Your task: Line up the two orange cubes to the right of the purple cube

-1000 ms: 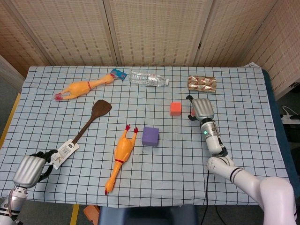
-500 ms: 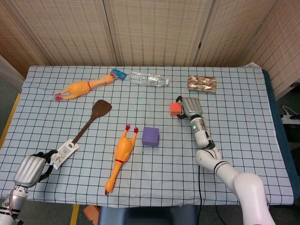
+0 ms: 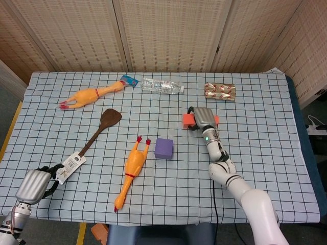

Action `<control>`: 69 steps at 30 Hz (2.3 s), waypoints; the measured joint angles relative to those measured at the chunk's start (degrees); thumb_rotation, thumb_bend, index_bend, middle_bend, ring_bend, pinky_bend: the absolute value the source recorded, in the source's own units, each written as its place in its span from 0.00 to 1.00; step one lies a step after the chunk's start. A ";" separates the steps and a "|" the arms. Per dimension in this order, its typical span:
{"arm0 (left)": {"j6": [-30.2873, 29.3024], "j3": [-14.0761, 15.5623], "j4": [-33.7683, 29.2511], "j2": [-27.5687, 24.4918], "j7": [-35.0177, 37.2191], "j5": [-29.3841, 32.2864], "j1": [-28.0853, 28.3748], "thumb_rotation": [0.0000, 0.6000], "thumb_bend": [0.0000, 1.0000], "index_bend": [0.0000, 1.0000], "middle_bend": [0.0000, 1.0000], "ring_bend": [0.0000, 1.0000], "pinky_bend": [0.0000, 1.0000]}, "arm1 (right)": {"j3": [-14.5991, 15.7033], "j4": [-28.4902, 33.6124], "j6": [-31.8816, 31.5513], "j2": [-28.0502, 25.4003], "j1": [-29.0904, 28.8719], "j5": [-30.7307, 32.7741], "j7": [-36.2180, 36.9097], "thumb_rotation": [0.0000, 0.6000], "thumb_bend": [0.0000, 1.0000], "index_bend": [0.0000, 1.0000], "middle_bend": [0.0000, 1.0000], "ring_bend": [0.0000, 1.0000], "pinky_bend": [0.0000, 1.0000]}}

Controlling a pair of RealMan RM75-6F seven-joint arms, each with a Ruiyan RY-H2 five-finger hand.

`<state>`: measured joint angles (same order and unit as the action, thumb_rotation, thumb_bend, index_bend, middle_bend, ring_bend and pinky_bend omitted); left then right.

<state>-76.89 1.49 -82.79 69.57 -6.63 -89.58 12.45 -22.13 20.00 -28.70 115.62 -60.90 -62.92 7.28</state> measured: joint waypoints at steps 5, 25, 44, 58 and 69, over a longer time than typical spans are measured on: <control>0.09 0.06 0.12 0.03 0.29 -0.02 0.04 1.00 0.43 0.28 0.53 0.46 0.63 | 1.12 0.01 -1.99 0.39 0.54 -2.04 2.62 1.00 0.11 0.52 0.91 0.97 0.98; 0.49 0.84 -0.57 -0.21 0.75 -1.17 0.33 1.00 0.43 0.29 0.52 0.46 0.63 | 4.13 25.11 -15.17 -10.36 10.58 -4.32 -2.49 1.00 0.11 0.63 0.91 0.97 0.98; -0.32 1.50 -0.59 -0.39 2.00 -2.99 0.48 1.00 0.43 0.29 0.53 0.46 0.63 | 6.20 44.26 -29.17 -11.34 20.23 3.17 -21.28 1.00 0.11 0.64 0.91 0.97 0.98; 0.50 1.86 -0.44 -0.13 2.26 -3.06 0.75 1.00 0.43 0.29 0.53 0.46 0.63 | 5.21 45.22 -29.03 -8.81 20.52 5.36 -22.13 1.00 0.11 0.64 0.91 0.97 0.98; 1.02 1.93 0.01 0.01 2.94 -2.70 0.91 1.00 0.43 0.29 0.53 0.46 0.63 | 5.08 48.49 -30.74 -8.50 21.27 6.56 -25.05 1.00 0.11 0.64 0.91 0.97 0.98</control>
<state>-75.87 3.42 -82.78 69.58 -3.69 -92.28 13.36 -17.05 68.49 -59.44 107.11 -39.63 -56.36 -17.77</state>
